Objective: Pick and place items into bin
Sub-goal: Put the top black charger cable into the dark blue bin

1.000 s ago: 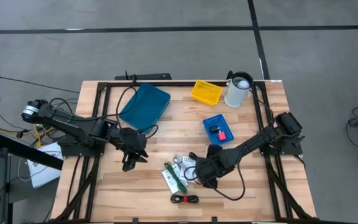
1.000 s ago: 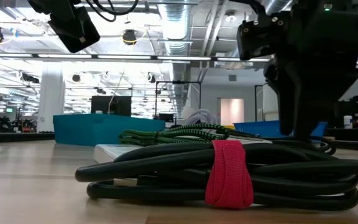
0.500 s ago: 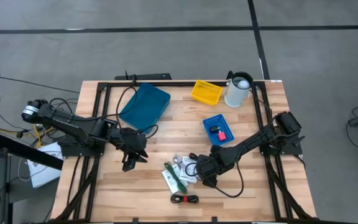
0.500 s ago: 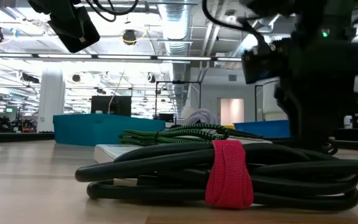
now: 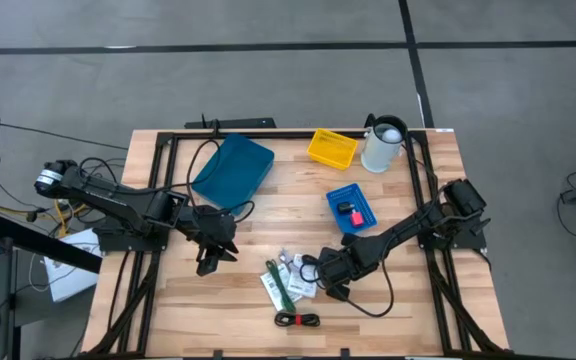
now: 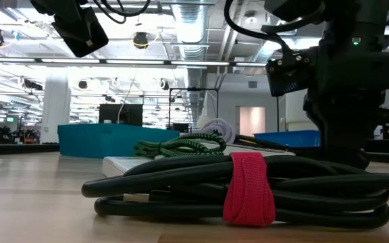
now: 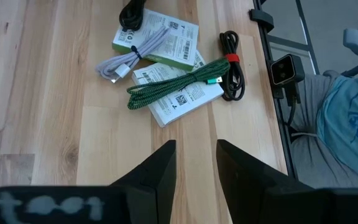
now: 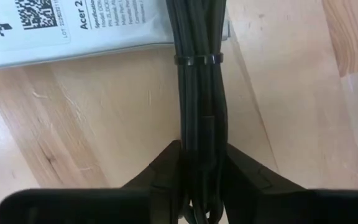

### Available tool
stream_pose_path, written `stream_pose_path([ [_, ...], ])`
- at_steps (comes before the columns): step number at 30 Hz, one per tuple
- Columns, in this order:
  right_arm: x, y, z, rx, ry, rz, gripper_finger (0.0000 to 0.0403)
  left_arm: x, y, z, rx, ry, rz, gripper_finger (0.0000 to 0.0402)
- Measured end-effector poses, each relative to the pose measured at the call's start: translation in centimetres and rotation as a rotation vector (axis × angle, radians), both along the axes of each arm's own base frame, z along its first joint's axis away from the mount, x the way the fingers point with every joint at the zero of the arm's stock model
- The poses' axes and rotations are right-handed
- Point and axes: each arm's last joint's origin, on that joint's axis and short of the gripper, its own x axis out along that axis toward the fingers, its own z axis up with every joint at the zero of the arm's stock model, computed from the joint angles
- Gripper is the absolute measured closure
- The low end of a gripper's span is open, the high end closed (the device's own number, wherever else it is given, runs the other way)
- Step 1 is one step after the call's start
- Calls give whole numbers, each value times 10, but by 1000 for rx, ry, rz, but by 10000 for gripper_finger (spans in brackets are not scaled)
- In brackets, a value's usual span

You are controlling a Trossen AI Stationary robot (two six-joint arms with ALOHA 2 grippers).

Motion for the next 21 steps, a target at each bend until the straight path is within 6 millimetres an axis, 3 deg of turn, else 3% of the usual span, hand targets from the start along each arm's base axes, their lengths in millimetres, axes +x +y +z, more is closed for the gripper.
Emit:
stream_pose_path([
  [13,3,0,2,-20,-21,-25,331,0,0,0,0,0,1,298],
  [21,9,1,21,-84,-1,-30,331,0,0,0,10,-4,-1,298],
])
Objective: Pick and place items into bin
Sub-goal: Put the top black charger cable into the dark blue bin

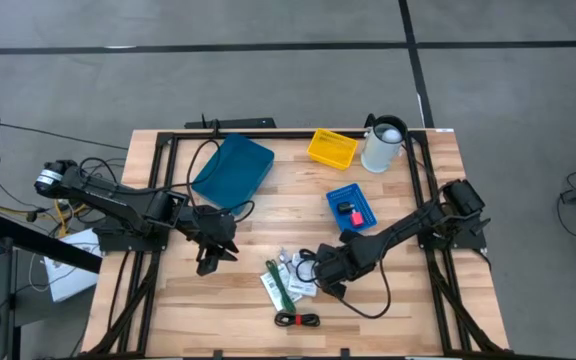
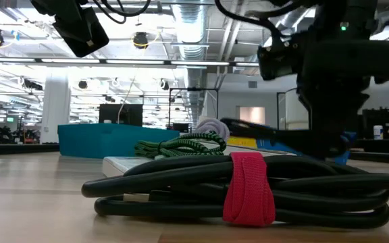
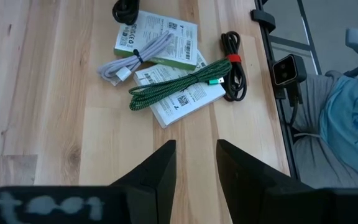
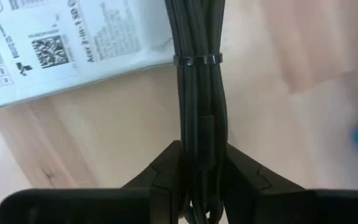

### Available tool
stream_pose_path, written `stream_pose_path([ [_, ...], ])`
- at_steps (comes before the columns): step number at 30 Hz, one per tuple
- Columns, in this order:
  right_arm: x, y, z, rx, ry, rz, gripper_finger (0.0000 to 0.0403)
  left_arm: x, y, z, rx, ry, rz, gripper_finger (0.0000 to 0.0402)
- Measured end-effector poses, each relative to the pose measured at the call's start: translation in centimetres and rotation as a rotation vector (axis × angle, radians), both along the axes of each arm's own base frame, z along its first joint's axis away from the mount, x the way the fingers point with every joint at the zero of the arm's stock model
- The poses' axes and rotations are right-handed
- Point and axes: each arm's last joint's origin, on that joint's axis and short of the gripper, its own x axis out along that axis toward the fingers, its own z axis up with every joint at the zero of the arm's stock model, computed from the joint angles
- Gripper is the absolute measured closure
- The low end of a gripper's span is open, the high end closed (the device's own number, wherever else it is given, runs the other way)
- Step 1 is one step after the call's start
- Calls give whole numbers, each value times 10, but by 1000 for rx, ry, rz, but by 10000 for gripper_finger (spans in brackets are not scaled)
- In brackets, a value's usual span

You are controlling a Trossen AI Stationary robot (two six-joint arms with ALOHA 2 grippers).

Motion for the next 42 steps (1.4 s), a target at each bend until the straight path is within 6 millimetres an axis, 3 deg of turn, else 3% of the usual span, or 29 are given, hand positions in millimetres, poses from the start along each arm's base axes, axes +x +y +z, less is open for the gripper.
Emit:
stream_pose_path([
  [8,7,0,37,-136,21,-7,331,1,2,0,54,-15,39,298],
  [20,24,14,92,-257,-152,84,331,8,10,6,284,-159,217,298],
  [42,28,18,102,-328,-245,75,331,24,-2,43,450,-625,106,298],
])
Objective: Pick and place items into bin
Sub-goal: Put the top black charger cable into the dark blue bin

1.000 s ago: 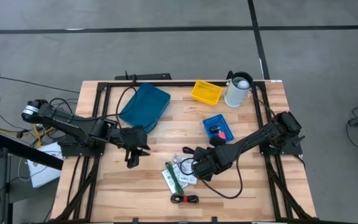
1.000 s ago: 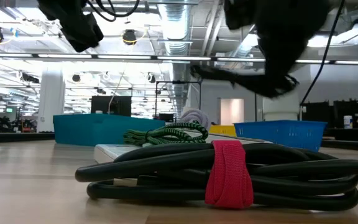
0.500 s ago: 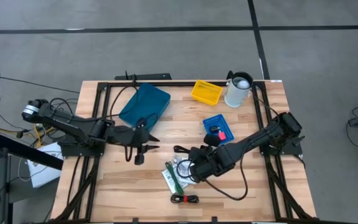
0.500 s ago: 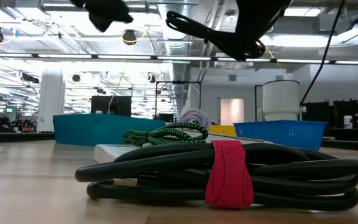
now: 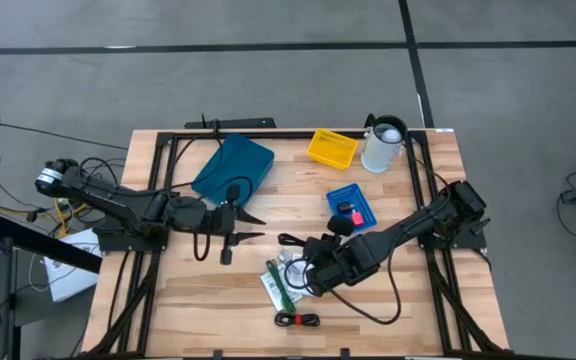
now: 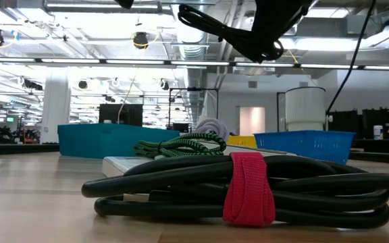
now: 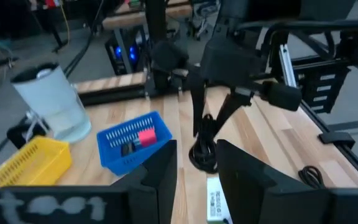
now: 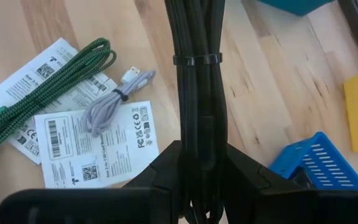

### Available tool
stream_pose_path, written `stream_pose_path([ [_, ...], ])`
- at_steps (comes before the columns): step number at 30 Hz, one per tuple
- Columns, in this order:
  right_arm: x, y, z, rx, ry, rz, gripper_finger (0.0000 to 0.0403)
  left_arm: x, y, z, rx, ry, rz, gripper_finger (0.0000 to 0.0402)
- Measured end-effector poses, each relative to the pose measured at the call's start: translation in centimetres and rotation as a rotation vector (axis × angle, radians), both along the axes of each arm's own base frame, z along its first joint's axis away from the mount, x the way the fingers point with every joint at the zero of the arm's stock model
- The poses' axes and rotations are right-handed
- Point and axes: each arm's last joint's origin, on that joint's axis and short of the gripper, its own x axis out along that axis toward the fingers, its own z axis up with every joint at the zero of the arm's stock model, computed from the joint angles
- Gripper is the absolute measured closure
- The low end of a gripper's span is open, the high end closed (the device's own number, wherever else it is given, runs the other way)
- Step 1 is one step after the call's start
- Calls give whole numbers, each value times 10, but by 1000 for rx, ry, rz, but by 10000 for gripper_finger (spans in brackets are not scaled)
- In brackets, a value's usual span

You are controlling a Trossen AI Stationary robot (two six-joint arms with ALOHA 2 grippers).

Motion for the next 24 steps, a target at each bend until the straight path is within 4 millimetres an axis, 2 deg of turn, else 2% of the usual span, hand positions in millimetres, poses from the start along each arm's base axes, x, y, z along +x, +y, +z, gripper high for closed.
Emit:
stream_pose_path([
  [4,0,1,0,3,-6,1,331,0,0,0,17,2,-4,291],
  [13,2,2,1,7,-31,4,331,0,1,-13,22,44,35,231],
  [24,13,8,4,31,-114,91,331,23,-7,-36,33,97,-20,213],
])
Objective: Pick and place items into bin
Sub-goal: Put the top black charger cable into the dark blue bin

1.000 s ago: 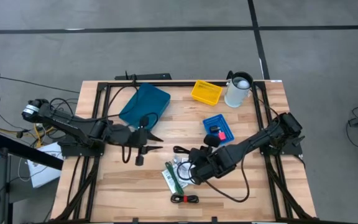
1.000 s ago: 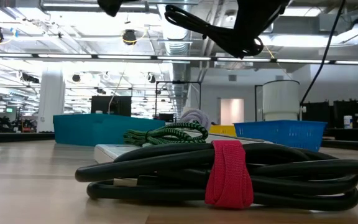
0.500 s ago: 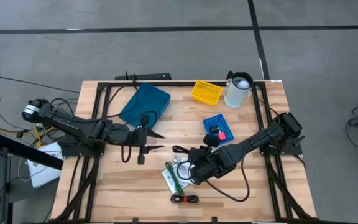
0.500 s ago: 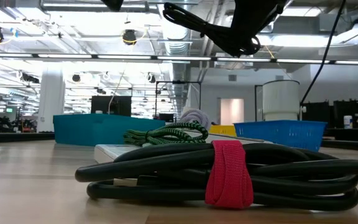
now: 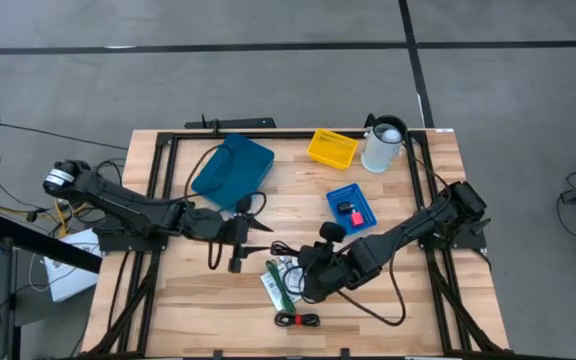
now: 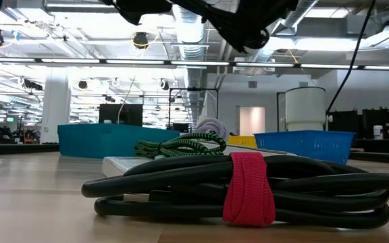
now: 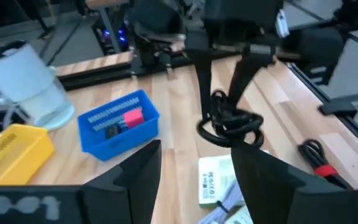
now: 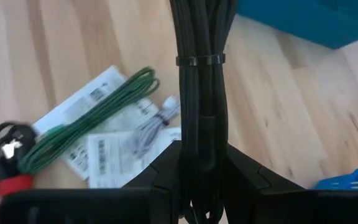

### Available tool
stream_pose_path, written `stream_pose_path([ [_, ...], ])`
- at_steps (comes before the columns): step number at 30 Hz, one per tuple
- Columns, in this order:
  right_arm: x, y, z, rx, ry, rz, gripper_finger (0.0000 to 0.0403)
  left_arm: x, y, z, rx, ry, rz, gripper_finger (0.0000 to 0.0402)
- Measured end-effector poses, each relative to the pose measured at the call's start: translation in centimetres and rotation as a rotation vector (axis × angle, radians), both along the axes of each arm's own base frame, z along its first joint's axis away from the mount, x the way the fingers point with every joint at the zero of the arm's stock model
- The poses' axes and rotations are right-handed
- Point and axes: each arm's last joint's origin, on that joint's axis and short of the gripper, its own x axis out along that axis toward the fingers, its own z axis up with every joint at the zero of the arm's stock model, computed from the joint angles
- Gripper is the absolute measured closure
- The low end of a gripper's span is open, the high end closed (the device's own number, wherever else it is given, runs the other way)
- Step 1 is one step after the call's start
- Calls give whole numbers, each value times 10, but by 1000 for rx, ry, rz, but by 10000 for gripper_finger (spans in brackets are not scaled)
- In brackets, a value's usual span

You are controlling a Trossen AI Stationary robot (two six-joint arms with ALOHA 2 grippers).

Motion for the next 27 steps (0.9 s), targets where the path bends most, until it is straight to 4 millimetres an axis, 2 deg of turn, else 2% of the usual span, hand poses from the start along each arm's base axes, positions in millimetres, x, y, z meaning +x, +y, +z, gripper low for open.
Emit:
stream_pose_path([
  [4,3,-1,3,-11,-38,-7,331,8,-2,-13,26,43,-23,213],
  [10,5,-5,3,-14,-37,-19,331,15,-5,-17,40,27,-50,213],
  [19,8,-7,4,-4,-43,0,331,18,-6,-5,20,-98,-59,213],
  [27,9,-7,4,-6,-51,16,331,18,-6,-5,12,-97,-74,232],
])
